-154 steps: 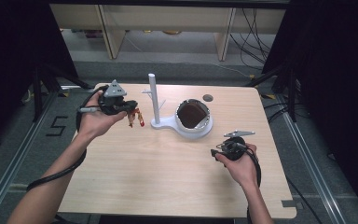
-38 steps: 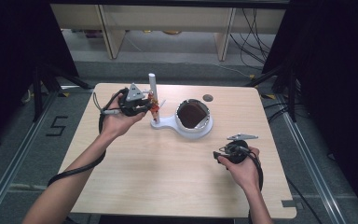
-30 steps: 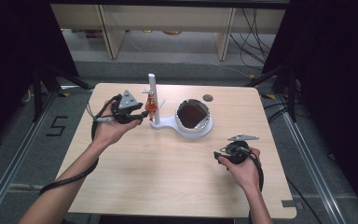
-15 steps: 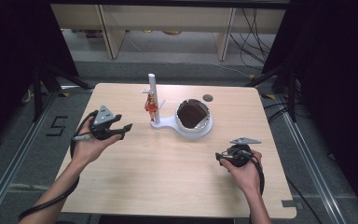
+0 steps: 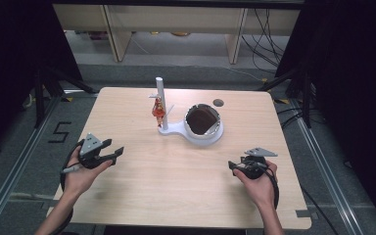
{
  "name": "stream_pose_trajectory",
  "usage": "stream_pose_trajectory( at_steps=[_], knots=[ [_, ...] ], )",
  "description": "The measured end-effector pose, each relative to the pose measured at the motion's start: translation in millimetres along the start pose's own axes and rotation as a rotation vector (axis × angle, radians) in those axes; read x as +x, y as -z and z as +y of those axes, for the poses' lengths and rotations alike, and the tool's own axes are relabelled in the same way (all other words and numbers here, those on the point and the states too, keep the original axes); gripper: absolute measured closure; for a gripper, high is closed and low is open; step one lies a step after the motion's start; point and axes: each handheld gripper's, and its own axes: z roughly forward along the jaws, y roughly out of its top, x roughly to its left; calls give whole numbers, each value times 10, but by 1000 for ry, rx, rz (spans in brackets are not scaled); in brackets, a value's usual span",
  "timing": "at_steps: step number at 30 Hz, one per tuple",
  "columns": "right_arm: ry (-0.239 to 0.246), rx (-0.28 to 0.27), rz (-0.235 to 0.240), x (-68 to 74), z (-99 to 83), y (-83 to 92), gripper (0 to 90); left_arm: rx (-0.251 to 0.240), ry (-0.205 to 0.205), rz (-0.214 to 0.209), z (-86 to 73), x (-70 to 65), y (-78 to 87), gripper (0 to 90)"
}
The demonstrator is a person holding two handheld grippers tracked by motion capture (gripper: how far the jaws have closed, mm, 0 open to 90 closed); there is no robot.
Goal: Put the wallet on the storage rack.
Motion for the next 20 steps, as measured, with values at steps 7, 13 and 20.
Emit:
stream_pose_trajectory(
  at_steps=[7, 13, 20],
  knots=[
    [4, -55, -8, -14, -89, 0, 442, -44, 31, 15, -279, -35, 22, 393],
    [-2, -103, 4, 13, -166, -1, 439, -72, 32, 11, -377, -90, 12, 384],
    [-35, -148, 2, 25, -213, 0, 433, -76, 17, 8, -442, -99, -3, 380]
  ],
)
